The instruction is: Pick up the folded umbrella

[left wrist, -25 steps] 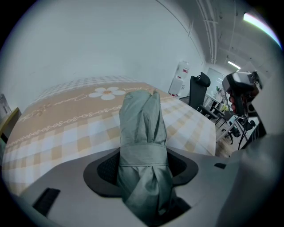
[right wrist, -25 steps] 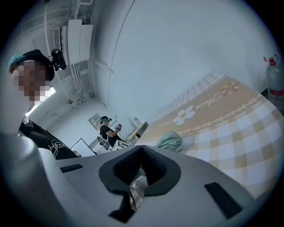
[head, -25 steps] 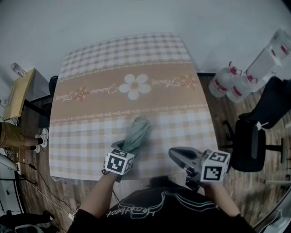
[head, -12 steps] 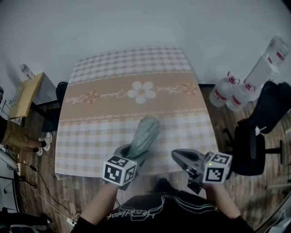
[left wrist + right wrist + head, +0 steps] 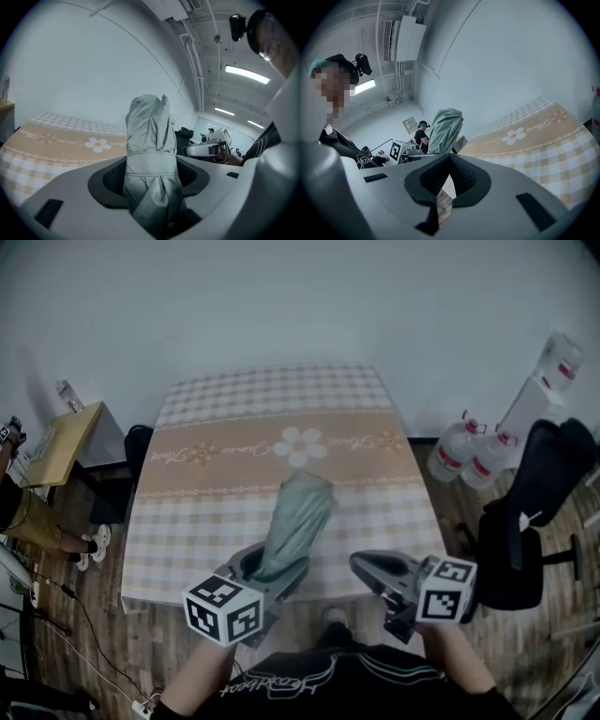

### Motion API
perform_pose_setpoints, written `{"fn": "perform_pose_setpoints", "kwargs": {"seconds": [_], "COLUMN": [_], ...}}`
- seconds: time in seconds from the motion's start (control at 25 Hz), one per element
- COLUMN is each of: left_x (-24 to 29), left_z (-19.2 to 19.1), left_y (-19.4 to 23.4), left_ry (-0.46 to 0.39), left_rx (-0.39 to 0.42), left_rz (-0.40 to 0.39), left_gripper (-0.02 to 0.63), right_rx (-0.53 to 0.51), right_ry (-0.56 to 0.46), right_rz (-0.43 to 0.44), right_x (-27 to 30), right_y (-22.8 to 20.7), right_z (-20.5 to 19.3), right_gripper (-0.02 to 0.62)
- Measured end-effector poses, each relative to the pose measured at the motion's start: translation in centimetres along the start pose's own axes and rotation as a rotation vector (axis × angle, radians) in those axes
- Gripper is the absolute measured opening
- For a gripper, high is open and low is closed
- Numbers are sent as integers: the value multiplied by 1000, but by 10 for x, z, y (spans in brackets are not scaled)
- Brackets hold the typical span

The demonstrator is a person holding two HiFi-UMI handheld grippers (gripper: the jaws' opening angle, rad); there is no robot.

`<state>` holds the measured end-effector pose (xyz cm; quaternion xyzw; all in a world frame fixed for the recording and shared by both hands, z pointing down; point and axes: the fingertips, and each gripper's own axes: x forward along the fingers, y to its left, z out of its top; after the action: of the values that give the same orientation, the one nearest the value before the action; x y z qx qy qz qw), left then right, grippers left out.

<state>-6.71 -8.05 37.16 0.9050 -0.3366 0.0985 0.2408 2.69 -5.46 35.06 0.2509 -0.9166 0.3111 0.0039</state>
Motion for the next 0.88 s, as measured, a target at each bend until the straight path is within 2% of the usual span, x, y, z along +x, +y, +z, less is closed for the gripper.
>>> {"fn": "perform_pose_setpoints", "kwargs": {"seconds": [0.16,0.4,0.76,0.88], "left_x": [-26,-53,-74,-79], "left_z": [18,22,19,19], "left_y": [-18,-37,-50,-54], "left_ry": [-76,-126,-163,-170], "left_rx": [25,71,80,91], "left_rz": [-31,-44,-43,-40], "left_gripper": [258,258,259,259], "right_rx": [-41,-90,-197,-205], "right_ry": [-16,-37,-55,-53], "right_rz": [23,49,71,79], "right_x": [0,-1,-2,-2], "right_y": [27,60,90,95], "right_z": [5,6,2,-1], "right_gripper": [11,11,9,9]}}
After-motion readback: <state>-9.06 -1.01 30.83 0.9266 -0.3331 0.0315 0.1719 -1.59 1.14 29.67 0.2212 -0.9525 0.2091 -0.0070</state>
